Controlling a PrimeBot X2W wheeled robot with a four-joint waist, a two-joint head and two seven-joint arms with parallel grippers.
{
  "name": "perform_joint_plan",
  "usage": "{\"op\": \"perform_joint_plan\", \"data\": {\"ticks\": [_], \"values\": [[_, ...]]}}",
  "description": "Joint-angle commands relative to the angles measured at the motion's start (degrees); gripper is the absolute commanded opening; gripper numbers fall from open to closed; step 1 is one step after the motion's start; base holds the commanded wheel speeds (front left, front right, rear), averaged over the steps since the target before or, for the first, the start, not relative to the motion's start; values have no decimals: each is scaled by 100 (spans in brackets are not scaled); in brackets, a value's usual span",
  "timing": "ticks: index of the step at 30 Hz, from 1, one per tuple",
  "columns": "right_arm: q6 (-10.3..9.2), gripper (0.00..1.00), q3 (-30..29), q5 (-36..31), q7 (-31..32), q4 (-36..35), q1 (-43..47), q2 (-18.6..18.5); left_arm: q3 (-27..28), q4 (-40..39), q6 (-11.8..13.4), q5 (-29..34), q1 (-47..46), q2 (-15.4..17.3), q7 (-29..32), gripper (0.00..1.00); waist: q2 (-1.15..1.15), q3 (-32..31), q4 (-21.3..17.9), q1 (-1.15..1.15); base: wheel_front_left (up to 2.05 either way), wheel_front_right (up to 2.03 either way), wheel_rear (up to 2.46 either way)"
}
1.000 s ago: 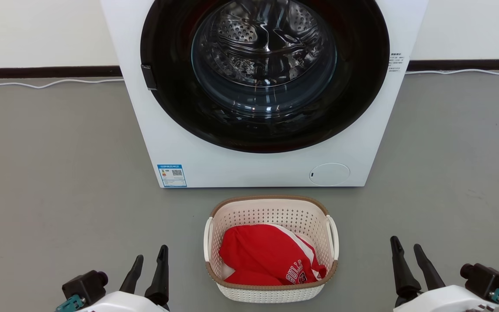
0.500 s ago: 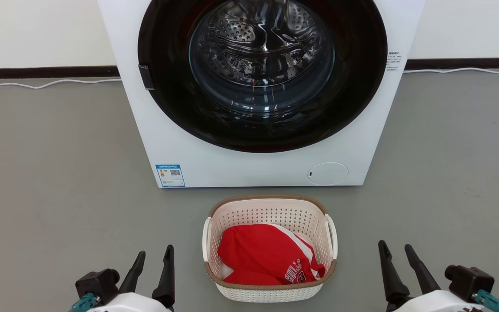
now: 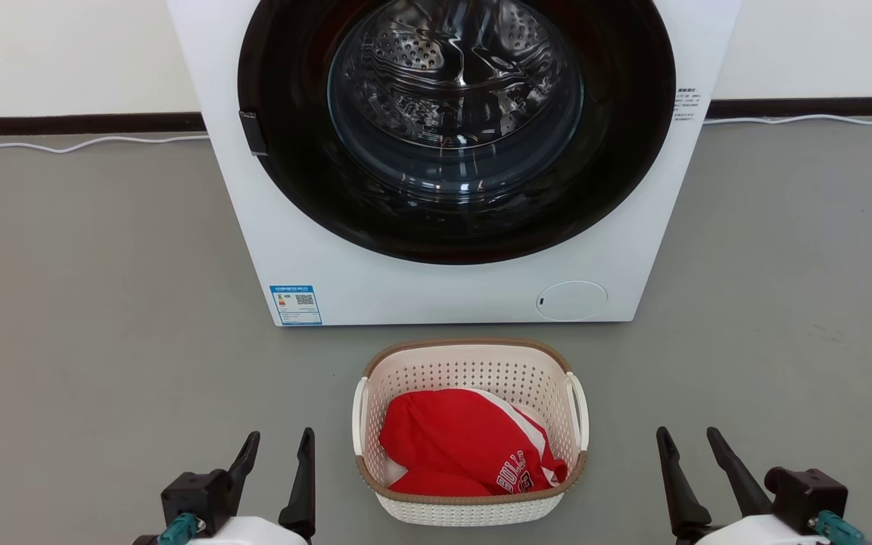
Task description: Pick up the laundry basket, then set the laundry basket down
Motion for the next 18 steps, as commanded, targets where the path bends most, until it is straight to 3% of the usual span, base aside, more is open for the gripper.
{"op": "perform_joint_plan", "data": {"ticks": [1, 18], "values": [[35, 100, 150, -209, -115, -109, -170, -53, 114, -151, 44, 183, -220, -11, -112, 100, 0, 3, 2, 0, 0, 0, 0], [41, 100, 261, -1218, -384, -38, -193, -63, 176, -183, 128, 1113, -196, -38, -381, 100, 0, -1, -12, 0, 0, 0, 0]]}}
